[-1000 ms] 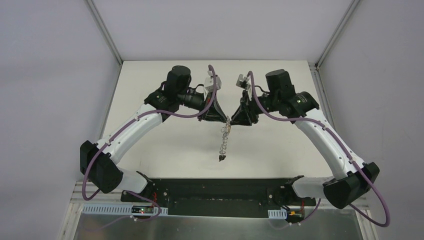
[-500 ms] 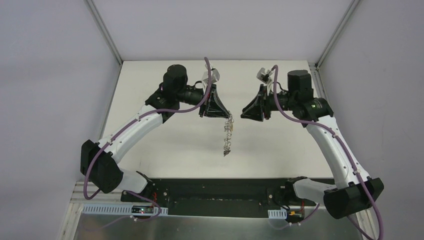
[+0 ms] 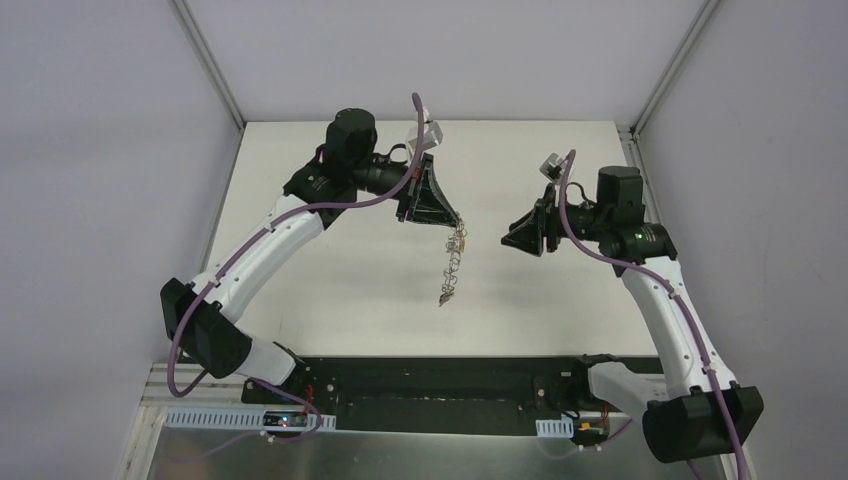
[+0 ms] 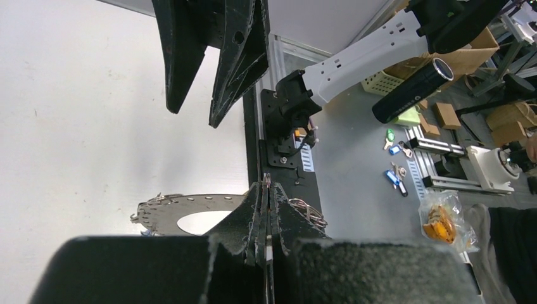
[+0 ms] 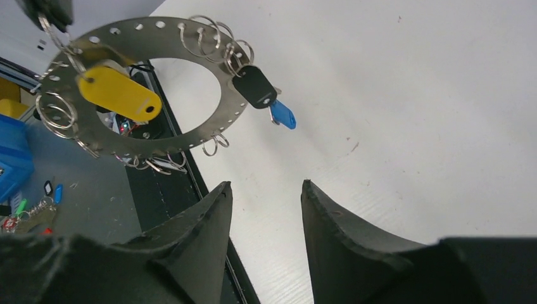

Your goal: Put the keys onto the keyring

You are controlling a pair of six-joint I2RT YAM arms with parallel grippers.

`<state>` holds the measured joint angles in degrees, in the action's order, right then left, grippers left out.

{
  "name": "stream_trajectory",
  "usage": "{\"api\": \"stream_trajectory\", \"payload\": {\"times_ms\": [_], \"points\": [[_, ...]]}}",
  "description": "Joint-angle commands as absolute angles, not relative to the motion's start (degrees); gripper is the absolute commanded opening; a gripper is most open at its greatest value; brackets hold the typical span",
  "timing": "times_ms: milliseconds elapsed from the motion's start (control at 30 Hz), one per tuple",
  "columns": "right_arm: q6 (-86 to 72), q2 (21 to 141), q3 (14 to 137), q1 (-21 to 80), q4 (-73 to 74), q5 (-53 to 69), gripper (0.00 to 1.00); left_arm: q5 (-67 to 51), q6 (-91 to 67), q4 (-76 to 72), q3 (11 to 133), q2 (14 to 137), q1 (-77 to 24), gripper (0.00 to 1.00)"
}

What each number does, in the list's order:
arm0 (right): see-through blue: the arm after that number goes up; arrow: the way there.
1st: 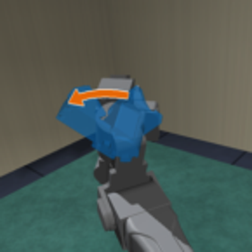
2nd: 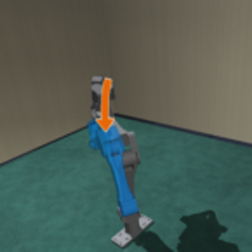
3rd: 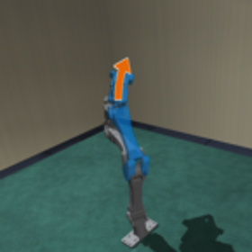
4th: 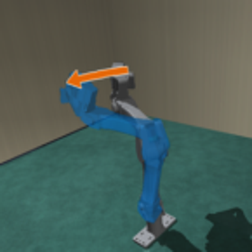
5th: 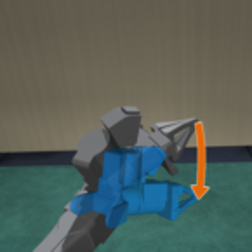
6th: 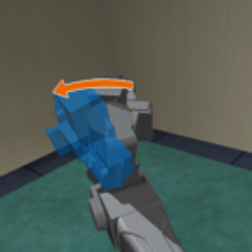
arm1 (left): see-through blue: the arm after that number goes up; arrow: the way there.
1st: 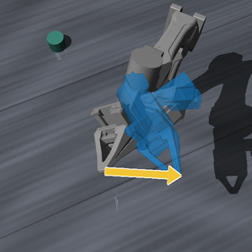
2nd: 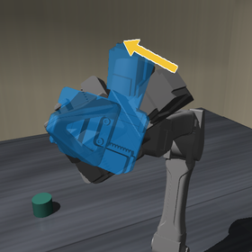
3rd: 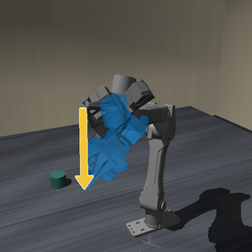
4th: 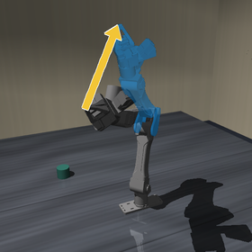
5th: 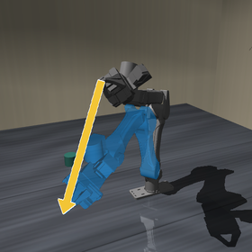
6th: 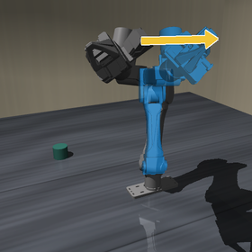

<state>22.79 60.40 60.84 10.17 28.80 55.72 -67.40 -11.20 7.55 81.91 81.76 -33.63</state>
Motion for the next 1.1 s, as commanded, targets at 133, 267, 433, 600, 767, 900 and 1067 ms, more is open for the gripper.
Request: {"api": "stream_trajectory", "payload": {"times_ms": [133, 267, 433, 600, 767, 900, 1067], "points": [[22.80, 58.23, 60.31, 8.29, 27.17, 55.29, 0.47, -68.35, -11.33, 8.35, 86.56, 84.64, -32.78, 0.00], [20.81, 56.26, 59.06, 8.26, 24.76, 57.24, 0.47, -67.65, -14.45, 3.69, 85.25, 85.09, -32.74, 0.00], [17.48, 54.61, 57.96, 8.35, 21.13, 62.05, 0.47, -66.13, -16.37, -0.57, 83.14, 84.57, -32.70, 0.00], [11.65, 52.88, 56.05, 8.36, 14.29, 68.67, 0.47, -65.53, -19.41, -7.59, 79.66, 83.81, -32.65, 0.00], [12.79, 54.33, 57.17, 10.07, 17.44, 72.70, 0.49, -65.86, -26.28, -16.62, 78.44, 84.06, -32.61, 0.00], [11.46, 55.94, 58.20, 12.05, 15.47, 72.69, 0.51, -65.88, -33.35, -25.29, 75.99, 83.67, -32.62, 0.00], [8.28, 59.13, 59.50, 14.88, 9.96, 70.16, 0.51, -65.82, -34.78, -27.81, 73.35, 82.36, -32.70, 0.00]]}}
